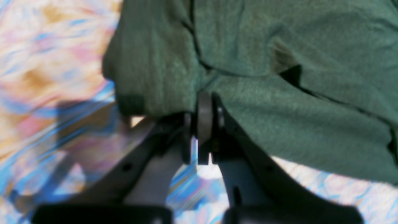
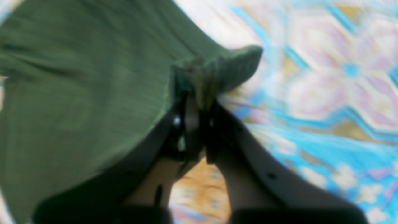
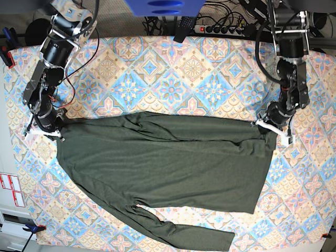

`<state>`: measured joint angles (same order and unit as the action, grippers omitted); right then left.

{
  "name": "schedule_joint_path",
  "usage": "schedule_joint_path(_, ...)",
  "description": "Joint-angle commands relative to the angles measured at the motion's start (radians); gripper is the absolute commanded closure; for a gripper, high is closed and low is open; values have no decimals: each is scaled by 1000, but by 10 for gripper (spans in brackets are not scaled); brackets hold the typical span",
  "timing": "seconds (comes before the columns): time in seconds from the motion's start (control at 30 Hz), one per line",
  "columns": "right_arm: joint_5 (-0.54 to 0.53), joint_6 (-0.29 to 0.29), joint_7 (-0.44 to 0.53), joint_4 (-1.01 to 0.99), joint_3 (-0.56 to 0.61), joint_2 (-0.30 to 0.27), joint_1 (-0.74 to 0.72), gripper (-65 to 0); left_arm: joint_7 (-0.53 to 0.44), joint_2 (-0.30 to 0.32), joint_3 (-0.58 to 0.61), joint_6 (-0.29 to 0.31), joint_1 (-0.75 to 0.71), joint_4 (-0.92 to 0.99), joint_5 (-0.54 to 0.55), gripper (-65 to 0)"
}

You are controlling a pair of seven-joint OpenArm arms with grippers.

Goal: Fold the T-shirt properly
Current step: 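Drag the held edge back toward the robot with both grippers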

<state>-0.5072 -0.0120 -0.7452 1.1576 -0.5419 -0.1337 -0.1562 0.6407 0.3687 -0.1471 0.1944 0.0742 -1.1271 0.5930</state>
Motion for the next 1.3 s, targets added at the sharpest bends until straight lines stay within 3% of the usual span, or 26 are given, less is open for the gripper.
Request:
schedule_joint_path(0.0,-24,8,20,22,-5,-20,19,-2,-22,23,-9,-2,-40,-83,-5,0)
schedule_joint_path(0.13,-98,8,-10,43,-10,-22,99,-2,-20,62,-9,-3,-142,-178,5,0)
schedule_joint_path(0.43,-98,8,-30,177,-10,-22,238,-2,-20,97,-13,-8,-377,-380,6,0)
schedule_joint_path(0.57,-98,8,-30,232,-10,-22,298,-2,-20,94,-76,-8,-471,-454,5,0)
schedule_joint_path(1.27,-98,8,-30,397,-10,-22,542,-2,-20,97,-127,-8,-706,-581,6,0)
